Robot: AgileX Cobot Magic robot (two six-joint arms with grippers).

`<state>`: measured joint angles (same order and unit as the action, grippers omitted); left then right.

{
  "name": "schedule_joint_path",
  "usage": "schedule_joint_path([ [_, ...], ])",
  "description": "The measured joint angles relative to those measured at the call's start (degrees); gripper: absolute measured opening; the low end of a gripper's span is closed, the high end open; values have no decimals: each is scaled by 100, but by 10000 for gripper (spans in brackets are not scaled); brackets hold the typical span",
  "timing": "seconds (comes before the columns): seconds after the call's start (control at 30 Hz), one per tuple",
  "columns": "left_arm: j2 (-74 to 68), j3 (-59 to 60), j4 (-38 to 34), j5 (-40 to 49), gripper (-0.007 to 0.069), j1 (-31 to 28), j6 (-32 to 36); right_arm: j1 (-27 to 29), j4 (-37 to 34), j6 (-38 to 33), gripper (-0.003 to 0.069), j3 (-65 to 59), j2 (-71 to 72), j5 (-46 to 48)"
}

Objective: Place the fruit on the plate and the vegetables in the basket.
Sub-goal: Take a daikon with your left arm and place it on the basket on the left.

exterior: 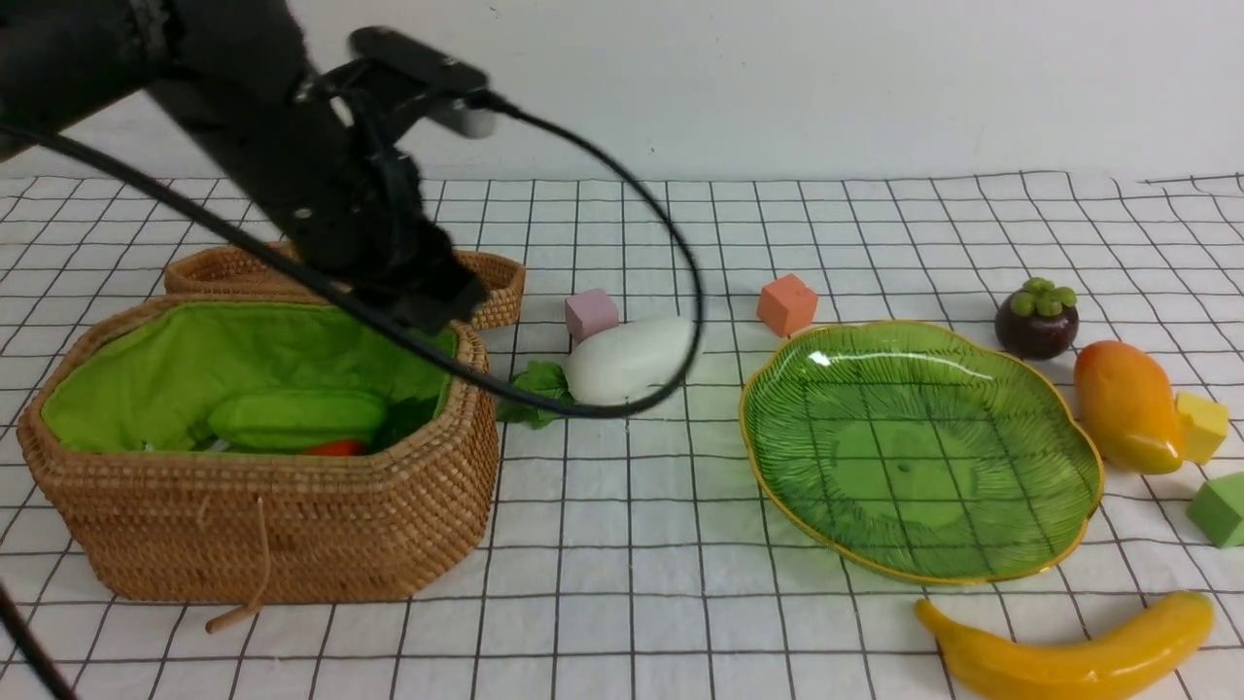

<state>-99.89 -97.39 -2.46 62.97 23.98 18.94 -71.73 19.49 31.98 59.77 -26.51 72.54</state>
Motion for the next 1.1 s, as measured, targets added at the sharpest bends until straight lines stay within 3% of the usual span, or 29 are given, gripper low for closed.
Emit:
schedule_joint_path([
  [0.13, -736, -1090, 170, 303, 61, 490, 64, 0, 5, 0, 176, 0, 0, 0],
  [0.23, -1638, -2127, 246, 341, 139, 685, 159, 0, 5, 0, 179, 0, 0, 0],
  [0.37, -2562, -2957, 457, 192, 334, 696, 174, 0, -26, 0, 180, 0, 0, 0],
  [0.5, -3223, -3117, 730, -601, 585, 690, 224, 0, -38, 0, 180, 0, 0, 0],
  [0.6, -3489, -3121, 934, -1037, 653, 690, 307, 0, -42, 0, 181, 0, 0, 0],
  [0.73, -3703, -3121, 1096, -1335, 659, 690, 342, 0, -42, 0, 183, 0, 0, 0],
  [1.1, -4145, -3128, 1289, -1675, 501, 690, 354, 0, -42, 0, 190, 0, 0, 0],
])
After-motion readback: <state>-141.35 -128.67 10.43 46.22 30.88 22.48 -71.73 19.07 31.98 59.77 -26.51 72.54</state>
